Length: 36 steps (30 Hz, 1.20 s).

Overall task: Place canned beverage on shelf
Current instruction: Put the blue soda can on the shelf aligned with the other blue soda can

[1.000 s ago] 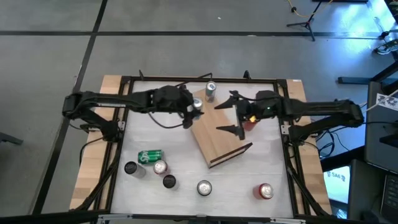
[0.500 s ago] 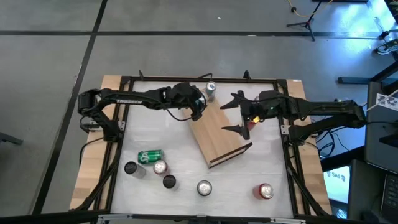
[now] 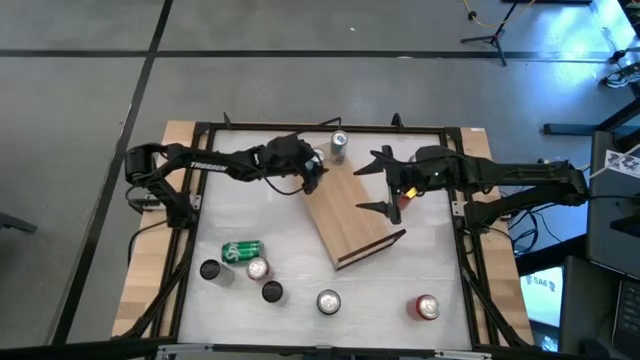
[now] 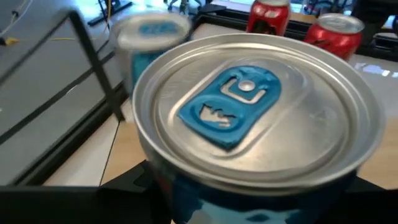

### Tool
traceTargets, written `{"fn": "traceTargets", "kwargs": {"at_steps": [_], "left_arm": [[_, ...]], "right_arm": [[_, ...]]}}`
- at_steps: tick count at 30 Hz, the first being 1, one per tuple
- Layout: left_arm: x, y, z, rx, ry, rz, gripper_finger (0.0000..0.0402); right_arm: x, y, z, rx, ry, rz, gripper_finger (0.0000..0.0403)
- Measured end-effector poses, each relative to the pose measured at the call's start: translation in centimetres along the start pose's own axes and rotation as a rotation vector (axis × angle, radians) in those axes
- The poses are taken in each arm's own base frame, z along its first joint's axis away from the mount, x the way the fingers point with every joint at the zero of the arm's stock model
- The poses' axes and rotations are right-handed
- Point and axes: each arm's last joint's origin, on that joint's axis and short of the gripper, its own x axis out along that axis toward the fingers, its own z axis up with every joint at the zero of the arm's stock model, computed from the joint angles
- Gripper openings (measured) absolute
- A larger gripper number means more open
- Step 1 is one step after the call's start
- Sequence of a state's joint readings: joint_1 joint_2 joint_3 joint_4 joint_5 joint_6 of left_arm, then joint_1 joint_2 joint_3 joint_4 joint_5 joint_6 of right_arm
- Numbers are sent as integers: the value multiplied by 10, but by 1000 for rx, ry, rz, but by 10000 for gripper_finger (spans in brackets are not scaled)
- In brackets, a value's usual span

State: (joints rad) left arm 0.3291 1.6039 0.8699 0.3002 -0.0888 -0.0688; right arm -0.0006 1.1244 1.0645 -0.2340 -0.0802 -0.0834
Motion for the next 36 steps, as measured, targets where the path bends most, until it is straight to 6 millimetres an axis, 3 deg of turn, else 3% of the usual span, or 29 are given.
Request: {"fn": "traceTargets", "kwargs": {"at_steps": [6,20,36], "left_arm": [[-1,9,-5,-18,-97,15,219],[0,13,-12,58,-60,79,221],[-2,-3,-8,63,-110,85,221]], "right_arm": [[0,0,0,-1,-2,-2,383],[0,0,0,-1,1,-1,383],[0,0,0,-2,2,-1,383]]}}
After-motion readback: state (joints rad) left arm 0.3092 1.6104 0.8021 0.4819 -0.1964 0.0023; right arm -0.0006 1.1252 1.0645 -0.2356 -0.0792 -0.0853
